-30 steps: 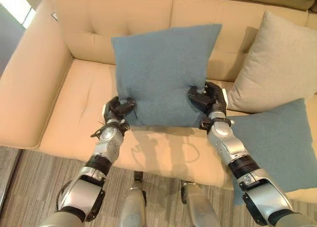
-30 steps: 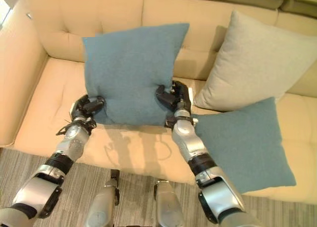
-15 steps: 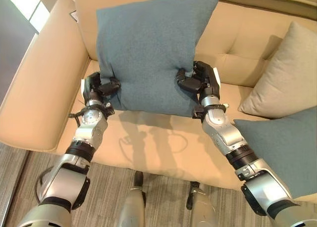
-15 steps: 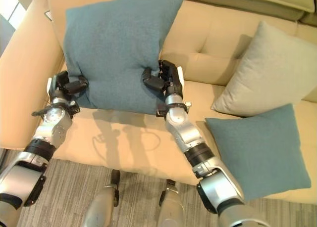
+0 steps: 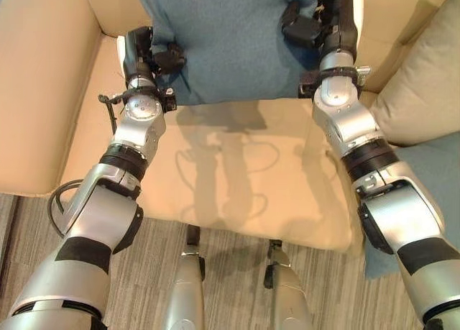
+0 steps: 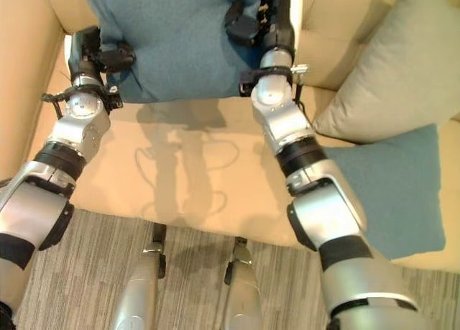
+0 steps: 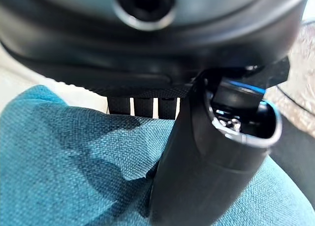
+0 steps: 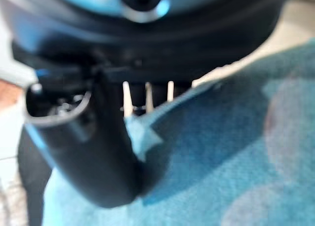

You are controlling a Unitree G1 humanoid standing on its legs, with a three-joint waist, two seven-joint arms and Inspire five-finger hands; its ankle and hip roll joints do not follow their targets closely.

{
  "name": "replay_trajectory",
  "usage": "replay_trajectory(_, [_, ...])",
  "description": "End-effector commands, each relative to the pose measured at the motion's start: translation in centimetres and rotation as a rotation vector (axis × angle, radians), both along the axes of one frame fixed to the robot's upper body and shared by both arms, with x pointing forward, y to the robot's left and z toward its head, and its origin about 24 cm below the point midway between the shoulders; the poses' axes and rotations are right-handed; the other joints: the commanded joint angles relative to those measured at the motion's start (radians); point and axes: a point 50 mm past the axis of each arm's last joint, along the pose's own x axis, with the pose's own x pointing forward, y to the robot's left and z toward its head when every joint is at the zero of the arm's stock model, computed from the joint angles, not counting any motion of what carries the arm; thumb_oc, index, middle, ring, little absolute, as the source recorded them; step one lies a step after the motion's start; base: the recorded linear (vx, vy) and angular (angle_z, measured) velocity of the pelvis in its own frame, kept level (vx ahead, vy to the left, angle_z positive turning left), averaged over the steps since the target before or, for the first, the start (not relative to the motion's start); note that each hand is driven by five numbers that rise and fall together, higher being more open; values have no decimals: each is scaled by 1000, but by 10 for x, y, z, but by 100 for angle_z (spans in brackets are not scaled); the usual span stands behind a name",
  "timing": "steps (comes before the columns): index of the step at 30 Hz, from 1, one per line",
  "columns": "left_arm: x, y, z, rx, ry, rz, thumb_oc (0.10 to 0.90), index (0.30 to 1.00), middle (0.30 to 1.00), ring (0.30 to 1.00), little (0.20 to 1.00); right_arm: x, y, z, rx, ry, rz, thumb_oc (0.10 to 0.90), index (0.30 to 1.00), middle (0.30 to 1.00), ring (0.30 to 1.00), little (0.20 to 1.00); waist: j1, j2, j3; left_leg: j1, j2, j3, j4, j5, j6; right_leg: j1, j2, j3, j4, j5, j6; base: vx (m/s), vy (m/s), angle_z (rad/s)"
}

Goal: Pick up all the scattered cushions and arrange them neatly on the sofa.

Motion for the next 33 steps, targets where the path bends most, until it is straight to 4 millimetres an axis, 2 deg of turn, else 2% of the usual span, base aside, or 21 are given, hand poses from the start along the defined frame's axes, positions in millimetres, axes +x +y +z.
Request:
replay_trajectory(1, [-37, -75, 127, 65, -498, -244, 400, 300, 300, 300, 300, -29, 62, 69, -224, -292, 155, 400, 300, 300, 300, 300, 24, 66, -95, 38, -25, -25, -159, 11, 1, 136, -34, 23, 56, -101, 79, 53, 41, -6])
replay_trajectory(3, [-39, -88, 126, -25, -508, -290, 400, 300, 300, 300, 300, -22, 46, 69, -291, -256, 68, 400, 300, 300, 300, 300, 25, 69, -90, -6, -34, -24, -148, 8, -2, 116, -50, 15, 36, -80, 85, 52, 32, 0])
replay_trajectory(6, [-37, -88, 133, -40, -495, -256, 400, 300, 300, 300, 300, -14, 27, 77, -285, -202, -26, 400, 300, 300, 300, 300, 29, 86, -83, -77, -50, -20, -141, 10, -5, 79, -65, 7, 4, -68, 87, 51, 64, 5])
replay_trajectory(14, [-29, -78, 141, -21, -395, -196, 400, 300, 300, 300, 300, -3, 11, 76, -194, -71, -89, 400, 300, 300, 300, 300, 15, 109, -52, -183, -74, -11, -139, 28, -13, 0, -71, 9, -13, -30, 91, 34, 31, 3])
replay_trajectory(15, [-29, -78, 141, -21, -395, -195, 400, 300, 300, 300, 300, -3, 11, 77, -195, -71, -89, 400, 300, 300, 300, 300, 15, 109, -62, -174, -70, -16, -142, -2, -17, 8, -67, 12, -15, -50, 94, 121, -7, -5])
replay_trajectory(16, [-28, -75, 140, -22, -387, -190, 400, 300, 300, 300, 300, -3, 11, 78, -196, -69, -91, 400, 300, 300, 300, 300, 14, 108, -60, -180, -72, -16, -142, -1, -16, 5, -66, 12, -15, -49, 94, 52, 27, -3])
replay_trajectory(17, [-29, -76, 141, -17, -391, -186, 400, 300, 300, 300, 300, -5, 14, 81, -162, -91, -70, 400, 300, 300, 300, 300, 12, 109, -52, -192, -81, -12, -142, 28, -10, -4, -71, 9, -18, -27, 92, -23, 56, 3])
replay_trajectory(18, [-30, -76, 143, -22, -406, -187, 400, 300, 300, 300, 300, -6, 13, 82, -143, -108, -66, 400, 300, 300, 300, 300, 10, 108, -50, -197, -83, -11, -140, 27, -9, -5, -71, 11, -16, -22, 94, 57, 23, 4])
replay_trajectory(19, [-30, -76, 143, -22, -406, -186, 400, 300, 300, 300, 300, -6, 13, 82, -144, -107, -66, 400, 300, 300, 300, 300, 10, 107, -60, -187, -79, -16, -144, -3, -13, 3, -68, 14, -18, -41, 97, 32, 16, 4])
replay_trajectory(20, [-34, -76, 148, -6, -443, -178, 400, 300, 300, 300, 300, -14, 17, 92, -118, -186, -43, 400, 300, 300, 300, 300, 4, 106, -49, -206, -87, -9, -130, 24, -6, -14, -70, 14, -8, -18, 94, 31, 19, 5])
replay_trajectory(21, [-39, -77, 153, -1, -484, -173, 400, 300, 300, 300, 300, -21, 20, 100, -91, -252, -27, 400, 300, 300, 300, 300, 2, 105, -49, -211, -89, -8, -122, 18, -3, -19, -67, 18, -1, -19, 92, -55, 45, 4])
replay_trajectory(22, [-39, -77, 152, 1, -483, -172, 400, 300, 300, 300, 300, -20, 20, 99, -90, -251, -28, 400, 300, 300, 300, 300, 3, 104, -51, -212, -89, -8, -120, 17, -3, -20, -67, 19, 0, -19, 92, 38, 28, 5])
replay_trajectory(23, [-50, -79, 165, 37, -579, -162, 400, 300, 300, 300, 300, -36, 23, 116, -51, -387, -4, 400, 300, 300, 300, 300, 0, 102, -52, -211, -92, -7, -106, 2, 1, -22, -63, 22, 12, -32, 88, 37, 31, 3])
replay_trajectory(27, [-81, -87, 191, 59, -797, -136, 400, 300, 300, 300, 300, -64, 15, 139, -107, -623, -157, 400, 300, 300, 300, 300, 1, 105, -60, -217, -98, -6, -82, -21, 6, -27, -62, 19, 24, -44, 88, 32, 25, 2])
replay_trajectory(28, [-81, -87, 191, 59, -797, -134, 400, 300, 300, 300, 300, -64, 15, 138, -108, -623, -161, 400, 300, 300, 300, 300, 2, 105, -60, -217, -98, -6, -81, -22, 6, -26, -61, 19, 25, -44, 88, 48, 30, 2])
replay_trajectory(29, [-96, -90, 201, 64, -901, -118, 400, 300, 300, 300, 300, -77, 14, 146, -125, -726, -220, 400, 300, 300, 300, 300, 2, 108, -65, -217, -98, -6, -74, -31, 8, -27, -61, 19, 25, -50, 88, 31, 18, 3])
replay_trajectory(30, [-96, -91, 200, 65, -902, -115, 400, 300, 300, 300, 300, -77, 14, 145, -124, -727, -222, 400, 300, 300, 300, 300, 2, 108, -65, -217, -98, -6, -72, -32, 8, -27, -61, 19, 25, -51, 88, 44, 29, 3])
replay_trajectory(33, [-115, -91, 208, 48, -1022, -81, 400, 300, 300, 300, 300, -91, 11, 152, -145, -837, -299, 400, 300, 300, 300, 300, 2, 110, -76, -222, -100, -4, -56, -47, 11, -33, -65, 18, 31, -57, 87, 12, 7, 0])
